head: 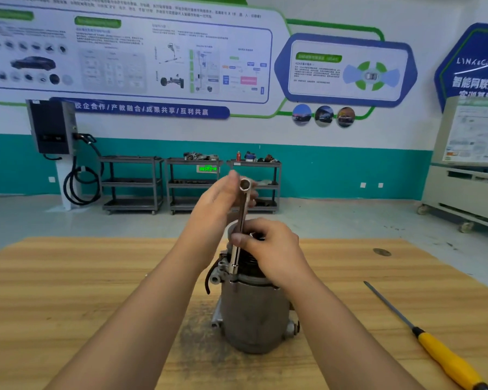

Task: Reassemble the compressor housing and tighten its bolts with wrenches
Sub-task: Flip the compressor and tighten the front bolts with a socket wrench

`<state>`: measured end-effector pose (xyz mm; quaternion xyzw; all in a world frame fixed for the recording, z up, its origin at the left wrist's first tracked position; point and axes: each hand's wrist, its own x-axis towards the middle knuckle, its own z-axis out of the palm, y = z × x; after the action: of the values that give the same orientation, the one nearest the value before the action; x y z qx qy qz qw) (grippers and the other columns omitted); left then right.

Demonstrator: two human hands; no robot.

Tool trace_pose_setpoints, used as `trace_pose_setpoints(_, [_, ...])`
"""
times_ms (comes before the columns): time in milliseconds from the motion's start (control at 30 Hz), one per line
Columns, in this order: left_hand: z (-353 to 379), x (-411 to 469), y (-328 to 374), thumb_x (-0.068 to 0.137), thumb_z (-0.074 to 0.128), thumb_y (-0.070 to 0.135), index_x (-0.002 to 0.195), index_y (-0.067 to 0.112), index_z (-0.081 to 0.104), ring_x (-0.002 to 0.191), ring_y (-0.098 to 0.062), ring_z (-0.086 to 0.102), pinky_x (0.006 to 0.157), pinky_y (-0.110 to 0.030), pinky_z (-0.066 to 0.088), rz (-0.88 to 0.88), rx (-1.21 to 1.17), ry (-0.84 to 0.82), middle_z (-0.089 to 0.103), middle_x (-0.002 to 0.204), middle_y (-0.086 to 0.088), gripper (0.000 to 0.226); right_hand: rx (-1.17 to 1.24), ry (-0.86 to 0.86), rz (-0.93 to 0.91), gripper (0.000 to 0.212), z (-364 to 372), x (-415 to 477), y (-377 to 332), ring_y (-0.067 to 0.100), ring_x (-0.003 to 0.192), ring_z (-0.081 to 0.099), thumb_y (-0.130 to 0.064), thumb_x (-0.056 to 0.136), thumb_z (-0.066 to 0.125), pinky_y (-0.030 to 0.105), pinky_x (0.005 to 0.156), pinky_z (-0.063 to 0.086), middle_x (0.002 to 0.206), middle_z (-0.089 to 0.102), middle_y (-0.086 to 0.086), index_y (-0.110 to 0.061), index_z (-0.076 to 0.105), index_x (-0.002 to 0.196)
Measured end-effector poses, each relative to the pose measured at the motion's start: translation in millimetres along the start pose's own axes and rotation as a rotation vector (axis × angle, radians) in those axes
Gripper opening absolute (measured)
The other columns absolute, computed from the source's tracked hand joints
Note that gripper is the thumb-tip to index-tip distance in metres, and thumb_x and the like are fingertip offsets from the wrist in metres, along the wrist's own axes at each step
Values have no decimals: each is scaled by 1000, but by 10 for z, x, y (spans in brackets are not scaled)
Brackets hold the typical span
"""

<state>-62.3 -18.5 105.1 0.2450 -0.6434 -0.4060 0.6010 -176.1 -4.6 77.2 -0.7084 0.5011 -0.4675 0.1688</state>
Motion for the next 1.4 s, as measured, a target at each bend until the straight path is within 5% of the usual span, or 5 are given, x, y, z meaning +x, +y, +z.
trace_pose_setpoints(200, [-300, -395, -485, 93, 49, 40, 99, 35, 60, 101, 3, 56, 72, -11, 40, -182, 391, 184, 63, 104, 17, 13, 474, 91, -4, 15, -151, 26, -10, -6, 75, 63, -19, 88, 61, 8, 64, 44, 77, 71, -17, -28, 68, 78])
trace_pose_setpoints(567, [-872, -700, -1417, 87, 54, 6, 93, 15, 61, 82, -15, 51, 71, -26, 39, -646, 956, 325, 64, 102, -5, 13, 814, 250, 82, 26, -367, -40, 578, 7, 55, 56, -7, 99, 35, 20, 55, 50, 60, 58, -5, -12, 56, 113])
trace_pose_setpoints(800, [-1312, -514, -1645, 87, 56, 10, 106, 15, 66, 101, -31, 55, 84, -34, 44, -507, 1230, 406, 63, 109, -11, 21, 826, 157, 31, 25, -447, 248, 596, 7, 51, 52, -8, 99, 36, 17, 50, 46, 58, 56, -5, -11, 61, 102])
trace_pose_setpoints(1067, [-1385, -76, -1914, 97, 40, 17, 133, 32, 50, 126, -24, 32, 90, -36, 29, -544, 1552, 27, 57, 128, -1, 40, 785, 86, -35, 26, -374, 384, 599, 6, 48, 49, -12, 99, 38, 15, 46, 42, 56, 55, -6, -13, 64, 100])
trace_pose_setpoints(1400, [-1320, -138, -1895, 91, 57, 16, 115, 23, 65, 102, -18, 60, 86, -32, 50, -522, 1361, 108, 68, 110, 3, 27, 742, 39, -36, 27, -438, 336, 596, 7, 47, 48, -16, 98, 39, 15, 47, 42, 54, 53, -5, -12, 65, 98])
